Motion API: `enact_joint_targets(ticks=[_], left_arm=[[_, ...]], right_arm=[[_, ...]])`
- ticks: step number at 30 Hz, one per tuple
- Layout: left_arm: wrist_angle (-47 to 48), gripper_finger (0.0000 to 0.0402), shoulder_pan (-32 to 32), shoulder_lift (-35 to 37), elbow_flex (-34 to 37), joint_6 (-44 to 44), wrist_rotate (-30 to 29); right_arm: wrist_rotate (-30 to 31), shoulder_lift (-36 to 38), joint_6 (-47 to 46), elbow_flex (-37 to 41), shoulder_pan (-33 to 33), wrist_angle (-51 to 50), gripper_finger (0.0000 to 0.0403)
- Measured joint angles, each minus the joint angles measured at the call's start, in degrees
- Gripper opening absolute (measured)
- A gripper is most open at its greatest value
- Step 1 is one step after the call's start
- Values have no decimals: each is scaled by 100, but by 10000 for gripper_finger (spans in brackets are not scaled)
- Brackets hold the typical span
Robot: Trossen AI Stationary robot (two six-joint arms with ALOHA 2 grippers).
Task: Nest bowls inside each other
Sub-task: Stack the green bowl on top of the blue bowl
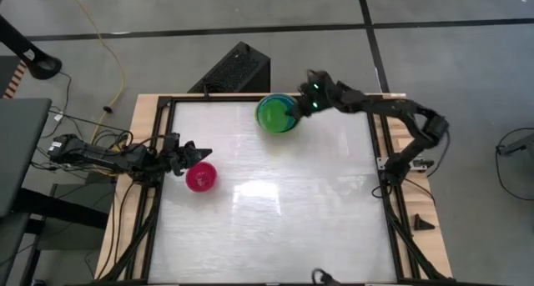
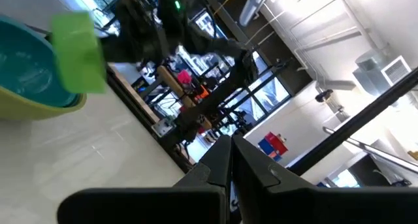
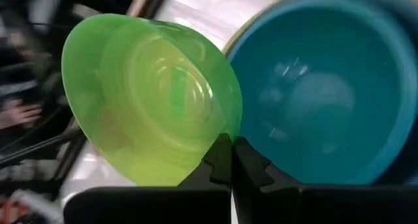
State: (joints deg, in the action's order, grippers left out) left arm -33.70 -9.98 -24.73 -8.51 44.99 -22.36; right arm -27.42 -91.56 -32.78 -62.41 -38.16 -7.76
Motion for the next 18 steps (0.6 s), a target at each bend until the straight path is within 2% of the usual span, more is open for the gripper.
enact_joint_targets(ticks=[4, 7, 9, 14, 18], left_arm=[[-5, 0, 0, -1, 0, 102, -7], [-10, 0, 0, 0, 0, 170, 52], [-11, 0, 0, 0, 0, 176, 79], [-11, 0, 0, 0, 0, 182, 106], [-10, 0, 0, 0, 0, 164, 108]], right_arm=[[520, -933, 750, -1678, -28, -2086, 19], [1274, -1621, 1420, -2937, 16, -3753, 19], [1733, -2011, 1775, -3681, 70, -4494, 19], [2562, -2636, 2258, -5028, 189, -5633, 27], [2599, -2931, 2428, -5553, 285, -5994, 80]])
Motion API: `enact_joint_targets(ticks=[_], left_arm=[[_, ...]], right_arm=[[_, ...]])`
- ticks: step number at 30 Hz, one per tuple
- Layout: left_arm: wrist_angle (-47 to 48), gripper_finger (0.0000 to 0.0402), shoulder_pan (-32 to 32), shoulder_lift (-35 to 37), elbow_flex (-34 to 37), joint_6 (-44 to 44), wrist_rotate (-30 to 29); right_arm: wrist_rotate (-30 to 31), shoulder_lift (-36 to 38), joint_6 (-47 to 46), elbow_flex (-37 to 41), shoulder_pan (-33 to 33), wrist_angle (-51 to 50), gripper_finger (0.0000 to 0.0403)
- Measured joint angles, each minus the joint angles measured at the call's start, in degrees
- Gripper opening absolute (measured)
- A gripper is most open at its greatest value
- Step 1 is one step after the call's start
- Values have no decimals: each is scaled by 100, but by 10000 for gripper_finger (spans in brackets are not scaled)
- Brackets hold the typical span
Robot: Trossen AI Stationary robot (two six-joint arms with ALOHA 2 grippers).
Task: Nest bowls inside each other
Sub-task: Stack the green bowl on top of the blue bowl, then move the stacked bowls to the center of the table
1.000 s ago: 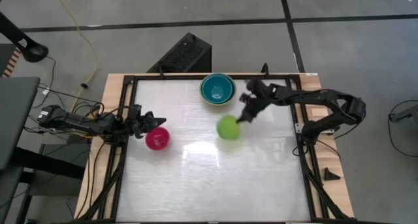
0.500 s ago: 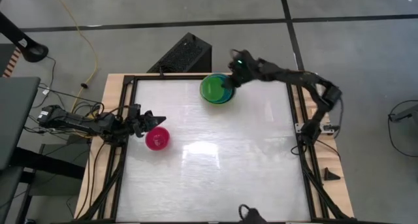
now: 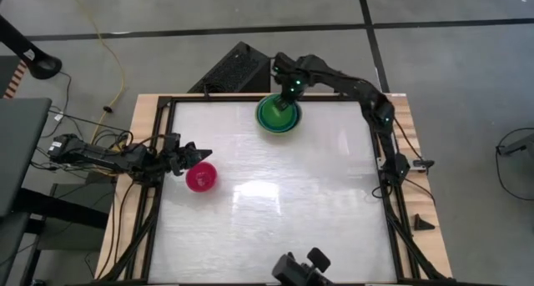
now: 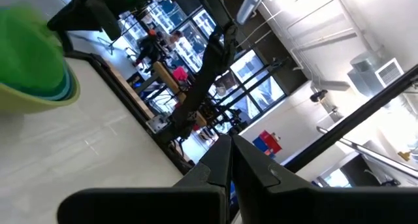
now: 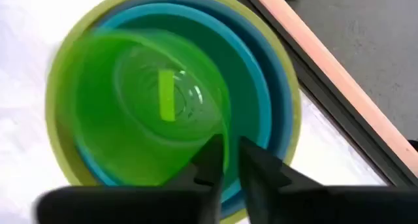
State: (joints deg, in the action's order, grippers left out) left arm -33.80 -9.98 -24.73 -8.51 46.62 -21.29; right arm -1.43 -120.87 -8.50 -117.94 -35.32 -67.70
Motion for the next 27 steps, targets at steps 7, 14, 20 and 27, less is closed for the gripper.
enact_joint_targets(ticks=[7, 14, 20, 27], left_arm=[[2, 0, 0, -1, 0, -25, 28], [4, 0, 0, 0, 0, -27, 119], [6, 0, 0, -1, 0, -27, 173], [6, 0, -1, -2, 0, 67, 450]], right_arm=[[-25, -20, 65, -86, 166, 11, 156], [-534, -168, 114, -100, 470, 317, 142], [-647, -745, 85, -86, 660, 362, 33], [-684, -1175, -113, -80, 848, 219, 38]])
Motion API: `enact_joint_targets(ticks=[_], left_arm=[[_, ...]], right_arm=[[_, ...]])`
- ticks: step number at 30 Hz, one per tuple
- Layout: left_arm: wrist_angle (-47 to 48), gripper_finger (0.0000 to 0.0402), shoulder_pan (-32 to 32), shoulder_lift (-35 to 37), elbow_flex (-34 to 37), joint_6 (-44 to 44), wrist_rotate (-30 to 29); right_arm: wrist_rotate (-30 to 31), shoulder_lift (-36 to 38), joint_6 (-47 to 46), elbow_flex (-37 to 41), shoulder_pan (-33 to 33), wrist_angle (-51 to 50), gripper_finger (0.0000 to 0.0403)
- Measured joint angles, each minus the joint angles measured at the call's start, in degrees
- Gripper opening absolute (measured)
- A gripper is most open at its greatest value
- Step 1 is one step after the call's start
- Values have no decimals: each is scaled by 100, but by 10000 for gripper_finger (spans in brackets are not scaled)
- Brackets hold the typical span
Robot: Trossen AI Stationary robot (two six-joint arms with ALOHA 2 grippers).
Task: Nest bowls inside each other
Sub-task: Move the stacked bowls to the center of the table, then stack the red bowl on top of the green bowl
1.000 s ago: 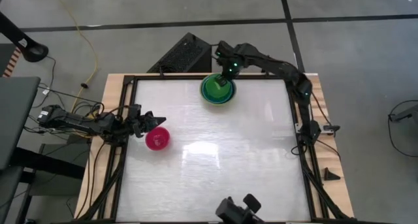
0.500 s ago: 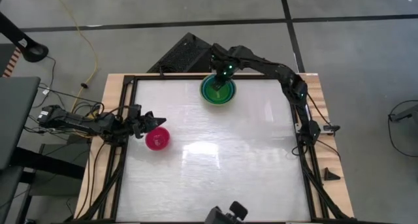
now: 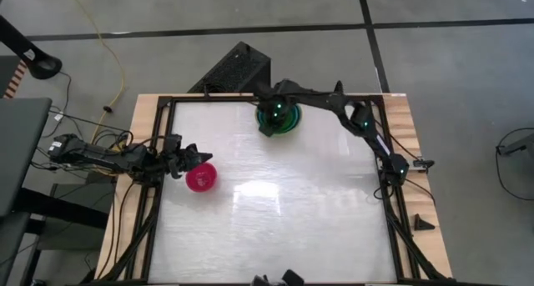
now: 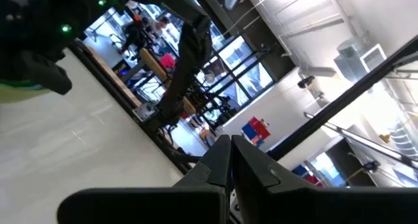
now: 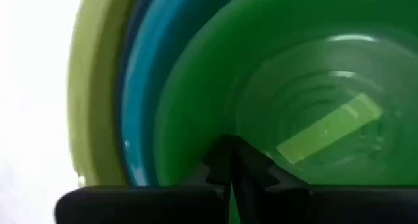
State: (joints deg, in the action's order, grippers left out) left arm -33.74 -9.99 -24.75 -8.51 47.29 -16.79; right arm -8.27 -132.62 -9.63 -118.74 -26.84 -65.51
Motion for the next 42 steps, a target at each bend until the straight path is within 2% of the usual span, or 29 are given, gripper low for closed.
enact_joint_targets(ticks=[5, 14, 22, 25, 28, 34, 38, 42], left_arm=[[0, 0, 1, 2, 0, 4, 1], [-24, 0, 1, 2, 0, 16, 32], [9, 0, -1, 3, 0, 15, 520], [354, 0, 1, 7, 0, 63, 701], [1161, 0, 1, 7, 0, 343, 949], [3339, 0, -148, -78, 4, 1175, 1918], [3317, 0, -502, -187, 7, 1336, 2041], [3304, 0, -858, -342, 4, 1497, 1807]], right_arm=[[-332, -69, -2, -9, 264, -44, 18], [-807, -50, -148, -9, 869, -349, 27], [-1035, -43, -183, -7, 1591, -748, 23], [-1130, -43, -286, -7, 1877, -763, 25], [-1131, -42, -465, -7, 2126, -754, 25], [-785, 374, -632, 9, 2355, -638, 47], [-262, 1078, -756, 7, 2285, -597, 64], [192, 1989, -943, 7, 2115, -576, 75]])
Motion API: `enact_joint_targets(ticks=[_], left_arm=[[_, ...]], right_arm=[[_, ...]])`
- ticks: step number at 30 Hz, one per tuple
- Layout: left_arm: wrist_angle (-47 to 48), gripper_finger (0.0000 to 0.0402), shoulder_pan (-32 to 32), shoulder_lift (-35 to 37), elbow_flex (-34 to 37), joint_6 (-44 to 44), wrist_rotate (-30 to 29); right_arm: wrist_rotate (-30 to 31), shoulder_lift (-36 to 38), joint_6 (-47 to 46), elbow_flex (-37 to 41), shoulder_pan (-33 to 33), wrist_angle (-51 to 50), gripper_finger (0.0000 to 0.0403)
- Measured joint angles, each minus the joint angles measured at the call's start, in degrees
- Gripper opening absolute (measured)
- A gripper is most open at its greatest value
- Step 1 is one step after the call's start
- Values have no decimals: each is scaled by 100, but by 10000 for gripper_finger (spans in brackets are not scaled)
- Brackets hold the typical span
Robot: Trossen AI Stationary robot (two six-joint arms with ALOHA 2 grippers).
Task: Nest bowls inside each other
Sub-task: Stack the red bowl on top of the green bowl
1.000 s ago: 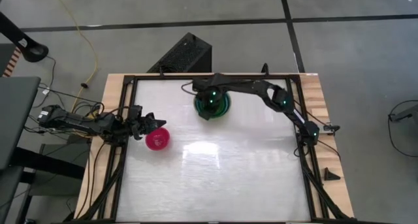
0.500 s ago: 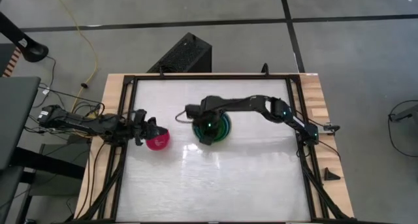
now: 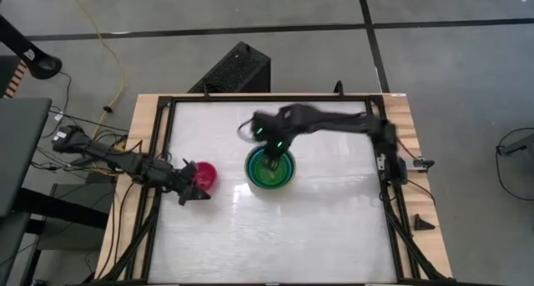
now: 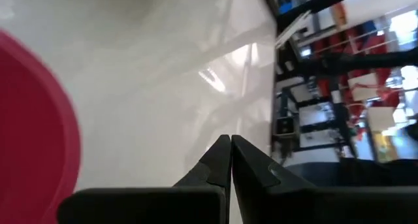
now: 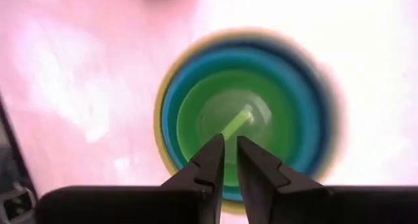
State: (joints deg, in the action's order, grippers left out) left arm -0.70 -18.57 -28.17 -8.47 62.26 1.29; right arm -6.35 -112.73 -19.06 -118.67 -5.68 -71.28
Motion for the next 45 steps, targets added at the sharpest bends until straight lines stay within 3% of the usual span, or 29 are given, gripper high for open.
enact_joint_targets(ticks=[6, 14, 19, 26, 33, 36, 39, 43, 45], left_arm=[[-40, 34, -318, -416, -21, -336, -952], [501, 155, -302, -997, -673, -1211, -1557], [1845, 214, -311, -1534, -1261, -1213, -1590], [2805, 226, -157, -2643, -1761, -1273, -1918], [2621, 205, 180, -4055, -1852, -1017, -1038], [2624, 143, 197, -4419, -2055, -1157, -1125], [2586, 38, 252, -4465, -2468, -1720, -1342], [2306, 8, 473, -4338, -3055, -2226, -1396], [1707, 5, 645, -4219, -3286, -2545, -1305]], right_arm=[[372, 1431, -303, -9, -152, -22, 83], [1040, 3017, -934, -9, 26, -125, 83], [1753, 3587, -1389, -9, 369, -500, 83], [2330, 3858, -1805, -11, 877, -866, 84], [2344, 3777, -1817, -9, 1185, -873, 84], [2345, 3736, -1829, -9, 1254, -952, 84], [2444, 3741, -1850, -9, 1326, -1099, 84], [2612, 3768, -2026, -9, 1449, -1353, 84], [2769, 3780, -2136, -9, 1552, -1485, 84]])
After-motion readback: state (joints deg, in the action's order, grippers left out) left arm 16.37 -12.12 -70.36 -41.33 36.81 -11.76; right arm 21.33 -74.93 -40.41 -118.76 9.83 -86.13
